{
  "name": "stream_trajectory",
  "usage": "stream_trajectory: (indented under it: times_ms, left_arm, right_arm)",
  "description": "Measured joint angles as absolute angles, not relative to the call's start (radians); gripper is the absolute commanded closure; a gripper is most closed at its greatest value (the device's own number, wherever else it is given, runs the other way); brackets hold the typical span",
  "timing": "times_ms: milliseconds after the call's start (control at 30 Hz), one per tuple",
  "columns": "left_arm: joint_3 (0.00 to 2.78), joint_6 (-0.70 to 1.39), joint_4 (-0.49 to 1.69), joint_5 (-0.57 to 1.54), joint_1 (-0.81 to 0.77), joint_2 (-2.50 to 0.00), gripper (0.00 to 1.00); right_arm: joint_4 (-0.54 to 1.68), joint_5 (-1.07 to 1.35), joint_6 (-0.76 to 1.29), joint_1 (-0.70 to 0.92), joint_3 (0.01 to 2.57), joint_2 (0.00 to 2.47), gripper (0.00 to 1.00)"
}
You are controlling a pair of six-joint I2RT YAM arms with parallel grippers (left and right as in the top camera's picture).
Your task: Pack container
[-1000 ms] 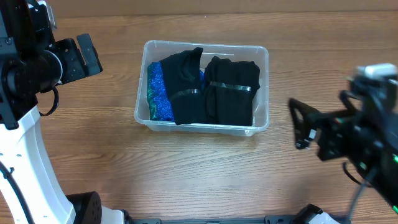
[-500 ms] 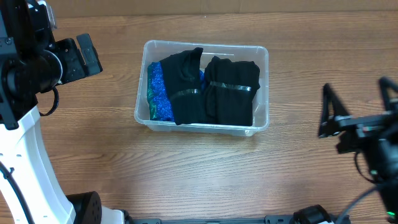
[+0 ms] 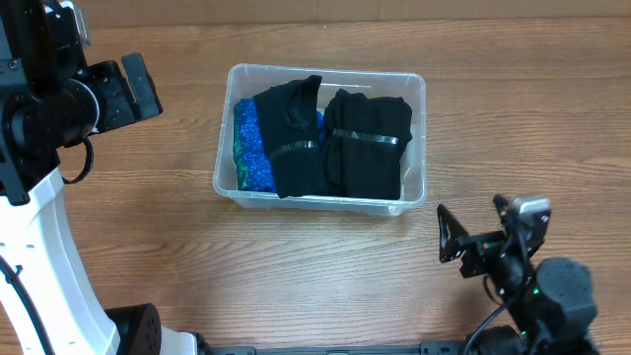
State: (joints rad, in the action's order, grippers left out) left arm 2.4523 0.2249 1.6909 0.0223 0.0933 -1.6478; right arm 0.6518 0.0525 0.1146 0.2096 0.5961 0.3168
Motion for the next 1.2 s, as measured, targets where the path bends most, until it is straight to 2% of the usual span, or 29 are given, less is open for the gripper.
stream_trajectory:
  times_ms: [433, 1200]
  left_arm:
    - [2.452, 0.224, 1.691, 0.022, 0.093, -1.648, 0.0]
    - [2.452, 0.224, 1.691, 0.022, 0.093, -1.648, 0.0]
  right_arm:
    - [0.602, 0.056, 0.13, 0.209, 0.317, 0.049, 0.0]
    - [0.328, 0.057, 0.131, 0.209, 0.108, 0.015, 0.0]
